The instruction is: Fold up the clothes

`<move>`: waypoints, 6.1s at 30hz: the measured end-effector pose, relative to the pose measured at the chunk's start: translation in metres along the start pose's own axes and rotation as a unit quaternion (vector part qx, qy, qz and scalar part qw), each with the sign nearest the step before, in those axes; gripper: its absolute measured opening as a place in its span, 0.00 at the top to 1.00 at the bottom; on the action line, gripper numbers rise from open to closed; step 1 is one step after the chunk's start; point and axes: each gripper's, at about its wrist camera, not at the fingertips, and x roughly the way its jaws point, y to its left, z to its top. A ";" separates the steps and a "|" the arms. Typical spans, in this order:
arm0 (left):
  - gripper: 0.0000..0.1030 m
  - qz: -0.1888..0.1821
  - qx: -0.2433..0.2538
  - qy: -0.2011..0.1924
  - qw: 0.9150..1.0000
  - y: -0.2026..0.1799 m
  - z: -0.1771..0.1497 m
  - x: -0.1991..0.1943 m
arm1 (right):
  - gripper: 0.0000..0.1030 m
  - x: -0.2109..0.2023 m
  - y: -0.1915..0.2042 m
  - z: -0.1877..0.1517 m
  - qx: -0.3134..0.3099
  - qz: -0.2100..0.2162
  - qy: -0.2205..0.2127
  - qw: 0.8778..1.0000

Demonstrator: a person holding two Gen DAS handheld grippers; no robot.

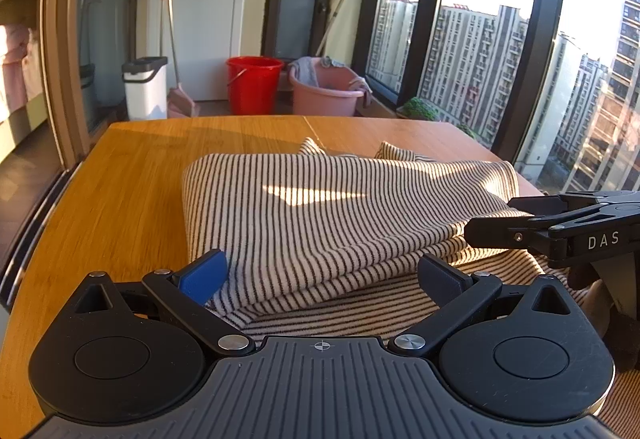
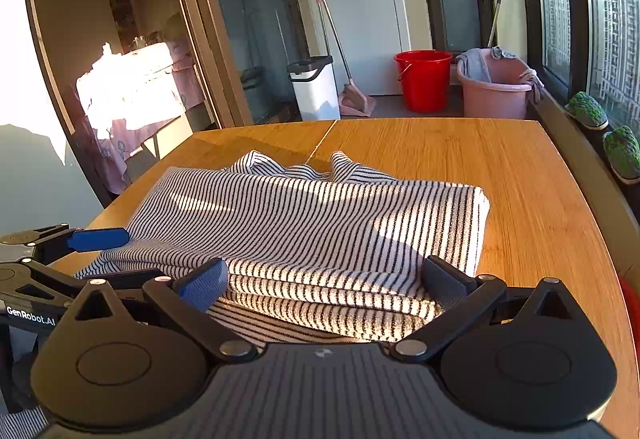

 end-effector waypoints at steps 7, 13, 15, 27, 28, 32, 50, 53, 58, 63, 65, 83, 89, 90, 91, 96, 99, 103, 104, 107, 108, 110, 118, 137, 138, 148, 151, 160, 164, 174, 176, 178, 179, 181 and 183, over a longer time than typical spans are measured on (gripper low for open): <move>0.00 -0.012 -0.014 -0.006 1.000 0.008 -0.001 -0.003 | 0.00 0.000 0.001 0.000 -0.003 -0.004 0.000 1.000; 0.00 -0.016 -0.018 -0.008 1.000 0.012 -0.001 -0.006 | 0.00 0.001 0.001 0.000 -0.005 -0.006 0.002 1.000; 0.00 -0.016 -0.018 -0.008 1.000 0.010 -0.001 -0.005 | 0.00 0.001 0.002 0.000 -0.006 -0.007 0.002 1.000; 0.00 -0.019 -0.023 -0.010 0.999 0.013 -0.002 -0.005 | 0.00 0.001 0.007 -0.002 -0.010 -0.015 0.000 1.000; 0.00 -0.020 -0.023 -0.010 0.999 0.014 -0.002 -0.005 | 0.00 0.001 0.007 -0.002 -0.010 -0.016 0.000 1.000; 0.00 -0.020 -0.023 -0.010 0.999 0.013 -0.002 -0.004 | 0.00 0.002 0.008 -0.002 -0.010 -0.015 0.001 1.000; 0.00 -0.027 -0.023 -0.008 0.999 0.013 -0.003 -0.005 | 0.00 0.008 0.020 -0.001 -0.035 -0.030 0.016 0.999; 0.00 -0.030 -0.018 -0.003 0.999 0.014 -0.003 -0.005 | 0.00 0.009 0.024 -0.001 -0.041 -0.038 0.016 0.998; 0.00 -0.032 -0.019 -0.001 0.999 0.014 -0.003 -0.005 | 0.00 0.006 0.023 0.000 -0.044 -0.039 0.011 0.998; 0.00 -0.028 -0.012 0.003 1.000 0.013 -0.005 -0.006 | 0.00 -0.019 0.025 0.026 -0.047 -0.030 -0.047 0.997; 0.00 -0.023 -0.006 0.006 1.000 0.010 -0.005 -0.005 | 0.00 -0.026 0.024 0.049 -0.046 -0.029 -0.072 0.996; 0.00 -0.026 -0.014 0.003 1.000 0.016 -0.005 -0.005 | 0.49 0.115 0.016 0.082 -0.065 -0.047 0.094 0.992; 0.00 -0.061 -0.066 -0.007 0.996 0.040 0.002 -0.017 | 0.89 0.087 0.036 0.088 -0.100 -0.048 0.056 0.992; 0.00 -0.062 -0.076 -0.010 0.995 0.048 0.004 -0.022 | 0.90 0.069 0.037 0.091 -0.097 -0.032 0.040 0.994; 0.00 -0.054 -0.086 -0.022 0.995 0.056 0.008 -0.030 | 0.90 0.049 0.038 0.094 -0.094 -0.013 0.023 0.995; 0.00 -0.060 -0.141 -0.056 0.987 0.094 0.027 -0.072 | 0.91 -0.053 0.044 0.078 -0.085 0.062 -0.032 0.994; 0.00 -0.086 -0.149 -0.056 0.984 0.099 0.038 -0.084 | 0.91 -0.088 0.046 0.040 -0.076 0.094 -0.019 0.992; 0.00 -0.121 -0.149 -0.067 0.979 0.086 0.045 -0.089 | 0.91 -0.096 0.059 -0.013 -0.089 0.107 0.025 0.990; 0.00 -0.121 -0.143 -0.072 0.980 0.080 0.046 -0.090 | 0.91 -0.095 0.064 -0.023 -0.096 0.103 0.032 0.990; 0.00 -0.093 -0.124 -0.084 0.984 0.067 0.047 -0.093 | 0.91 -0.090 0.065 -0.039 -0.090 0.097 0.048 0.990; 0.00 -0.083 -0.119 -0.089 0.985 0.064 0.047 -0.095 | 0.91 -0.090 0.064 -0.042 -0.088 0.095 0.050 0.990; 0.00 -0.076 -0.111 -0.103 0.986 0.059 0.047 -0.102 | 0.91 -0.093 0.062 -0.046 -0.086 0.091 0.053 0.991; 0.00 -0.171 0.007 -0.042 0.984 0.030 0.036 -0.109 | 0.87 -0.130 0.061 -0.047 -0.115 0.094 0.064 0.987; 0.00 -0.085 -0.064 0.072 0.992 0.090 0.006 -0.093 | 0.53 -0.143 -0.001 -0.036 -0.053 -0.031 0.045 0.997; 0.02 -0.097 -0.122 0.068 0.985 0.104 0.009 -0.086 | 0.50 -0.149 -0.006 -0.033 -0.032 -0.026 0.037 0.998; 0.28 -0.154 -0.191 0.126 0.961 0.101 -0.011 -0.043 | 0.41 -0.111 -0.041 -0.046 0.117 0.051 0.073 0.989; 0.28 -0.153 -0.164 0.118 0.967 0.096 -0.012 -0.047 | 0.38 -0.092 -0.033 -0.047 0.097 0.053 0.074 0.991; 0.27 -0.125 -0.156 0.069 0.977 0.105 0.024 -0.006 | 0.40 -0.023 -0.035 -0.001 0.092 0.039 0.043 0.994; 0.29 -0.125 -0.172 0.061 0.975 0.113 0.035 0.002 | 0.40 -0.012 -0.045 0.014 0.117 0.043 0.036 0.992; 0.62 -0.131 -0.231 0.100 0.959 0.131 0.018 0.018 | 0.69 -0.007 -0.042 0.022 0.094 0.042 0.030 0.994; 0.69 -0.128 -0.211 0.082 0.966 0.125 0.026 0.007 | 0.76 -0.018 -0.041 0.029 0.092 0.048 0.012 0.995; 0.71 -0.135 -0.191 0.061 0.970 0.116 0.036 -0.014 | 0.80 -0.037 -0.039 0.037 0.081 0.054 -0.010 0.995; 0.71 -0.142 -0.187 0.054 0.970 0.112 0.038 -0.023 | 0.81 -0.047 -0.039 0.039 0.075 0.057 -0.019 0.995; 0.71 -0.157 -0.176 0.050 0.971 0.101 0.036 -0.044 | 0.81 -0.068 -0.038 0.037 0.068 0.065 -0.029 0.995; 0.70 -0.164 -0.160 0.055 0.972 0.090 0.026 -0.061 | 0.81 -0.085 -0.037 0.029 0.065 0.071 -0.030 0.995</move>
